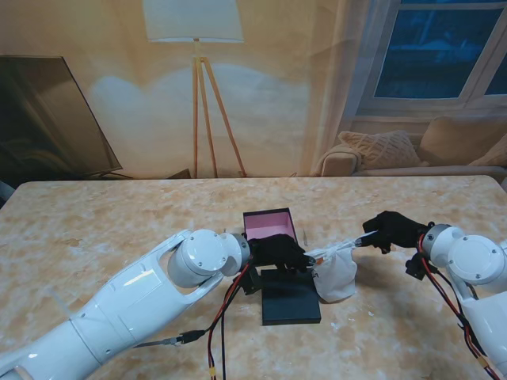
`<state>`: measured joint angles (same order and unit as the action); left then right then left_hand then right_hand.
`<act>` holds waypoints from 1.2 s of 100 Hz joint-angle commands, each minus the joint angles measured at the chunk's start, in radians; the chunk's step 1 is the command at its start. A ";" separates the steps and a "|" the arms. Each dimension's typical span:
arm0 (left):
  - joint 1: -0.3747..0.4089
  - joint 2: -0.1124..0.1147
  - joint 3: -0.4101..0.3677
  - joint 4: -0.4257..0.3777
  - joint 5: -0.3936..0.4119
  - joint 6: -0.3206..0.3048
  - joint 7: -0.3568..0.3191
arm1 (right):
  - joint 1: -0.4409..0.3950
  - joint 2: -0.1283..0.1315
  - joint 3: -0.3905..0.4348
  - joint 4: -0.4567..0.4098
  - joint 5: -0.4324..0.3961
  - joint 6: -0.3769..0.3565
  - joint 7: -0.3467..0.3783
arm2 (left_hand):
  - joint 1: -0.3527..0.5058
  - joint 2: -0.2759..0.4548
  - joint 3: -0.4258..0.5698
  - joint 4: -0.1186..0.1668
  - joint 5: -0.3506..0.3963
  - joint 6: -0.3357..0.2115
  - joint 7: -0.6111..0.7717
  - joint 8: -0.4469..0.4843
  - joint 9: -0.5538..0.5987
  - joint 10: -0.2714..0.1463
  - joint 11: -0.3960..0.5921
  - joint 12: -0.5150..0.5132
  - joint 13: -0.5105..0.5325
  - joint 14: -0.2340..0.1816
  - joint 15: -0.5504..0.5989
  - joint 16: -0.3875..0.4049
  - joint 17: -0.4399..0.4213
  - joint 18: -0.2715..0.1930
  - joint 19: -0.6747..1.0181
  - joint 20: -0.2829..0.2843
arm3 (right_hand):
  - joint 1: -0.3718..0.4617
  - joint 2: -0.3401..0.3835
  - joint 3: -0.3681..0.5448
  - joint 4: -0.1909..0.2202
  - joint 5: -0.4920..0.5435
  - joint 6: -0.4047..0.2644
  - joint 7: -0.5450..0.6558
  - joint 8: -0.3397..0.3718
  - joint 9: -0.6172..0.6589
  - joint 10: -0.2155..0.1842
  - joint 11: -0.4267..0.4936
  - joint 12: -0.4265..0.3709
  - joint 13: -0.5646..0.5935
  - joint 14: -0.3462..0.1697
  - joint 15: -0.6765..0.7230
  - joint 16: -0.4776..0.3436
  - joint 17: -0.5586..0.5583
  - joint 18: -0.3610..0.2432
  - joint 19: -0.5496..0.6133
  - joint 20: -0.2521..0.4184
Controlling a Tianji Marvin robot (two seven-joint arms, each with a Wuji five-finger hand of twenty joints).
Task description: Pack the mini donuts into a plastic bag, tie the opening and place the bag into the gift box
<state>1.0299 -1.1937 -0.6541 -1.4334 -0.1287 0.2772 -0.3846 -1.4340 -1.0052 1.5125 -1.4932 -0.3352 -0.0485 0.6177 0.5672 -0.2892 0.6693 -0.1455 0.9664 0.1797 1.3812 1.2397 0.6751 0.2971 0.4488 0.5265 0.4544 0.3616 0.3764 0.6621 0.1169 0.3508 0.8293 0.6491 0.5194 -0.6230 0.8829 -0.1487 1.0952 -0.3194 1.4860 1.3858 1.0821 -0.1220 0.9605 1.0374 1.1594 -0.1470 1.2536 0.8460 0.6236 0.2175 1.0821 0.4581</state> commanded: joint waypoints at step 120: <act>0.022 0.012 -0.020 -0.032 0.007 0.016 0.002 | -0.039 0.015 0.043 -0.017 0.011 -0.046 0.036 | 0.018 -0.013 -0.045 -0.025 -0.169 -0.017 -0.488 -0.420 -0.022 -0.013 -0.022 -0.014 0.010 0.007 0.021 0.031 0.000 0.003 0.031 0.028 | -0.027 0.123 -0.220 -0.007 -0.157 0.003 -0.330 -0.211 -0.108 0.086 -0.181 -0.148 -0.118 0.053 -0.233 -0.033 -0.080 0.028 -0.019 0.038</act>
<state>1.0446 -1.1861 -0.6694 -1.4506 -0.1268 0.2883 -0.3713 -1.4593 -0.9945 1.5522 -1.4993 -0.3243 -0.0949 0.6260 0.5775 -0.2878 0.6442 -0.1455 0.8248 0.1625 0.9383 0.8652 0.6744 0.2971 0.4364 0.5225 0.4546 0.3616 0.3769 0.6710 0.1170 0.3570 0.8396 0.6491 0.4836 -0.5055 0.7027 -0.1217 0.9695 -0.3211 1.2358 1.2793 0.9975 -0.0490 0.8164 0.9114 1.0676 -0.0984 1.0523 0.8305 0.5621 0.2361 1.0717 0.4680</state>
